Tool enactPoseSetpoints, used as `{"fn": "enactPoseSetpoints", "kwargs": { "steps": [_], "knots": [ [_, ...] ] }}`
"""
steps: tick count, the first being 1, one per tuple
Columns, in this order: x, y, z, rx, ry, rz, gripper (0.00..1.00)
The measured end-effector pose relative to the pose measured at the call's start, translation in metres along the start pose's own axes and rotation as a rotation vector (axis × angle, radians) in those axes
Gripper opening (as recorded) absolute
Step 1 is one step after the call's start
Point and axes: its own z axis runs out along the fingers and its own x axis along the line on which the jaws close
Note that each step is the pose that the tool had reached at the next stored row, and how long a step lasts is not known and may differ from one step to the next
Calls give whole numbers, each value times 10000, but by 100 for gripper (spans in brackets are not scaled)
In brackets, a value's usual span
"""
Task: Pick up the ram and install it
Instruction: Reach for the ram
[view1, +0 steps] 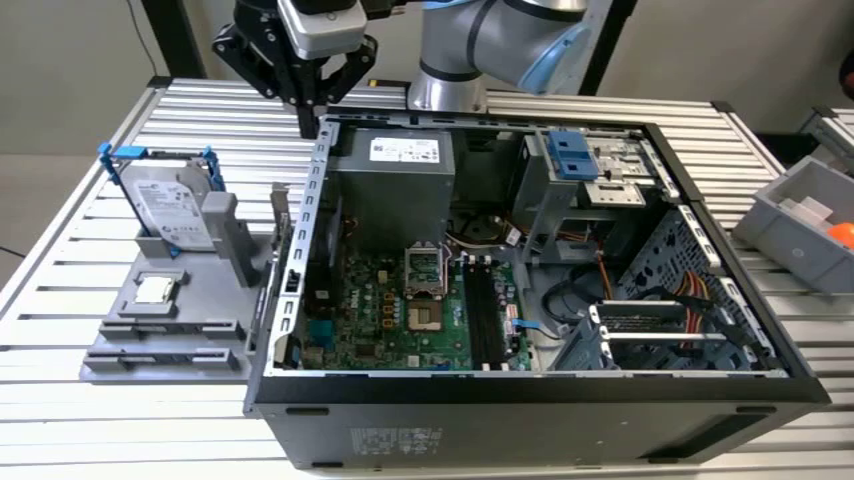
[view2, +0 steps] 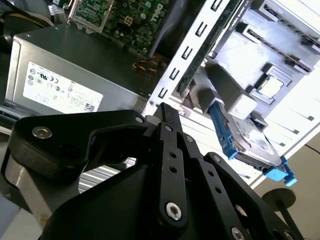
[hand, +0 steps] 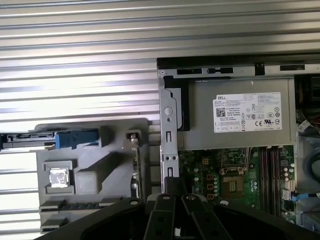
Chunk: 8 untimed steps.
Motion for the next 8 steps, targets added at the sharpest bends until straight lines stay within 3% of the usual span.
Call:
{"fn": "enactPoseSetpoints", "kwargs": {
  "steps": [8],
  "knots": [
    [22, -1, 0, 0, 1, 0, 0]
  ]
}}
